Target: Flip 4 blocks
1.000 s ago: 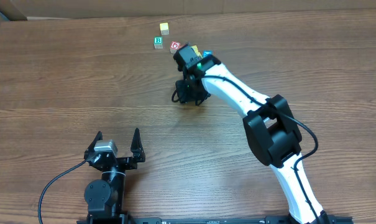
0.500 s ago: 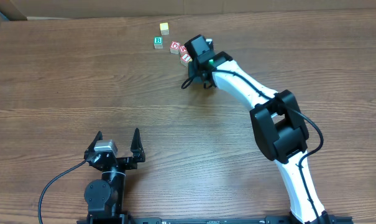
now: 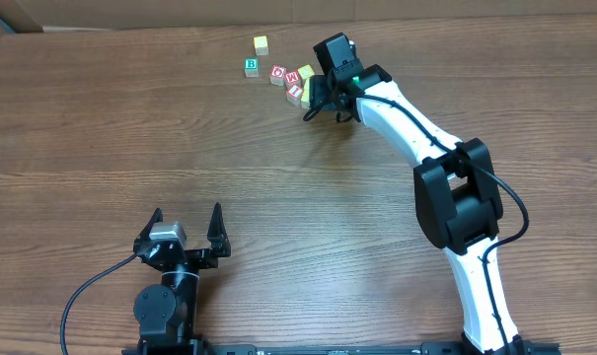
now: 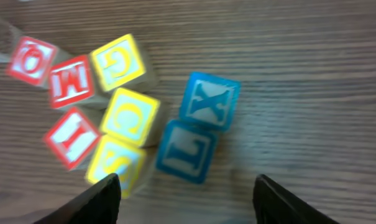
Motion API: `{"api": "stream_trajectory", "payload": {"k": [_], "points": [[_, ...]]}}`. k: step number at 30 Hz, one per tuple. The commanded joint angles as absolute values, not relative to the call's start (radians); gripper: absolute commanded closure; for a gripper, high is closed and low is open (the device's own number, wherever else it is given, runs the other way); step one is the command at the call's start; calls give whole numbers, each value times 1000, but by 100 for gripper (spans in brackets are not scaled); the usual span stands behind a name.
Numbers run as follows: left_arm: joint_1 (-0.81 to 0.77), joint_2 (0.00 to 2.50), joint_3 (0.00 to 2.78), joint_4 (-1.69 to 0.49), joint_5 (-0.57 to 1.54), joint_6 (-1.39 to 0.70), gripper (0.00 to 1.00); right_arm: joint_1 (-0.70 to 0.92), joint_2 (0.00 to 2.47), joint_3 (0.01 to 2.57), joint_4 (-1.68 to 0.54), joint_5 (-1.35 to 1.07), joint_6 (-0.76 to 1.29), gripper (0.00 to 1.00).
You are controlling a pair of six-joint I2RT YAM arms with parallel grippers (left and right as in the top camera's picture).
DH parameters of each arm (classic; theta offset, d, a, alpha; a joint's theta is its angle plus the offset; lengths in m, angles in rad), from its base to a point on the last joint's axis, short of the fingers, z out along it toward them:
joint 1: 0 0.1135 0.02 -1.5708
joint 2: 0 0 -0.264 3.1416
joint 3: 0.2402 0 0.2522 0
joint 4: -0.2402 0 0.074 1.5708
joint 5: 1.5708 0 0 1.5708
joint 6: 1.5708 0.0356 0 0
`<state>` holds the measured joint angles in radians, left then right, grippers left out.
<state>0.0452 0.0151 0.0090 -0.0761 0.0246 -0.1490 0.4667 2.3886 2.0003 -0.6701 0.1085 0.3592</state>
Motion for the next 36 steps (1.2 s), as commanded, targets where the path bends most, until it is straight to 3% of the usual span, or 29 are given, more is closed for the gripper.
{"api": "stream_trajectory", "payload": {"k": [1,15,23,36], "points": [[40,5,5,-78,19,-127,0,475,2342,2006,-667,38,425,30],[40,5,5,-78,19,-127,0,533,2389,1908,-500,88,555,32],[40,5,5,-78,19,-127,0,544,2390,1835,-408,207,554,41],[40,5,5,-78,19,-127,0,541,2391,1793,-339,241,554,38]]}}
